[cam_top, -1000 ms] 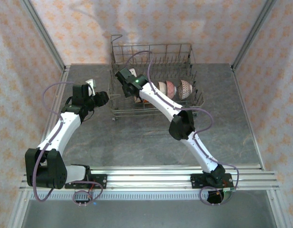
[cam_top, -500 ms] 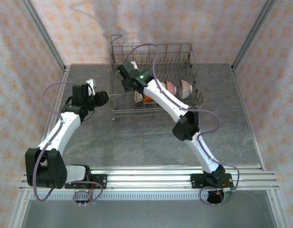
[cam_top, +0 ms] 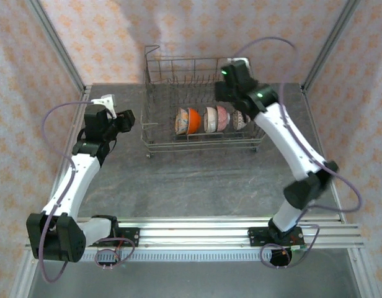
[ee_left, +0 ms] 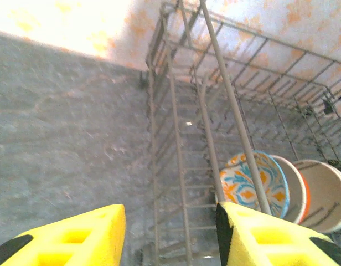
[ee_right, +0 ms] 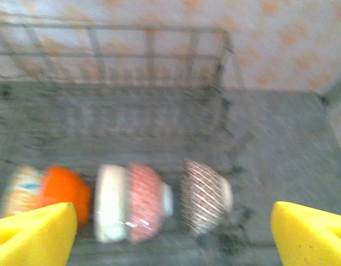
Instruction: Load the bowls into the dish rack
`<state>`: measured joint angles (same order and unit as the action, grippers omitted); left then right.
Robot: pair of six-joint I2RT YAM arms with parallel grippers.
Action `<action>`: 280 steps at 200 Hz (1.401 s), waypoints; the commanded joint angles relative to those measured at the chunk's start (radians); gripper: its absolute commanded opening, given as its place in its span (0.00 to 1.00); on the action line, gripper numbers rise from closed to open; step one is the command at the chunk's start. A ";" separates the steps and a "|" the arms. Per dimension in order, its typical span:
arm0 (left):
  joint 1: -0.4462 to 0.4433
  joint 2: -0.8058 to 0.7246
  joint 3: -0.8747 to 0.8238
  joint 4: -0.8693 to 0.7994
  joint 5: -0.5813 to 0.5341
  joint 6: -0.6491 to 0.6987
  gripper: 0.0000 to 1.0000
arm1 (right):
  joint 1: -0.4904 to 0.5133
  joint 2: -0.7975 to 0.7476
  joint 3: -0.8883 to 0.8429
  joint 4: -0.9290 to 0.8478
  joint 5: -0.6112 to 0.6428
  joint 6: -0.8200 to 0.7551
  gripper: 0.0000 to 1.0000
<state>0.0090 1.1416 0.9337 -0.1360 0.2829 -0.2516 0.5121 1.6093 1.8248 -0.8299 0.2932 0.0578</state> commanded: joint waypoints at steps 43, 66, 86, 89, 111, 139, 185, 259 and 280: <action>0.040 -0.053 -0.171 0.111 -0.167 0.083 0.52 | -0.265 -0.462 -0.683 0.285 0.099 0.062 1.00; 0.040 -0.061 -0.274 0.201 -0.199 0.085 0.60 | -0.379 -0.532 -0.858 0.370 0.037 0.070 0.99; 0.040 -0.079 -0.364 0.271 -0.240 0.085 0.67 | -0.441 -0.549 -0.996 0.477 0.016 0.083 1.00; 0.041 -0.081 -0.376 0.277 -0.248 0.084 0.69 | -0.444 -0.550 -1.015 0.495 0.021 0.084 1.00; 0.040 -0.102 -0.465 0.343 -0.288 0.123 0.75 | -0.459 -0.549 -1.146 0.665 -0.017 0.056 1.00; 0.040 -0.117 -0.606 0.547 -0.359 0.153 0.93 | -0.474 -0.560 -1.303 0.926 -0.058 0.026 1.00; 0.040 -0.023 -0.655 0.732 -0.344 0.196 0.99 | -0.503 -0.471 -1.448 1.253 -0.098 -0.004 1.00; 0.039 0.187 -0.653 1.019 -0.271 0.236 0.99 | -0.512 -0.307 -1.466 1.504 -0.168 -0.057 1.00; 0.039 0.288 -0.654 1.121 -0.268 0.236 0.99 | -0.527 -0.267 -1.453 1.529 -0.225 -0.052 1.00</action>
<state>0.0441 1.3369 0.2722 0.8139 -0.0025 -0.0437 -0.0029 1.3064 0.3653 0.5884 0.1364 0.0223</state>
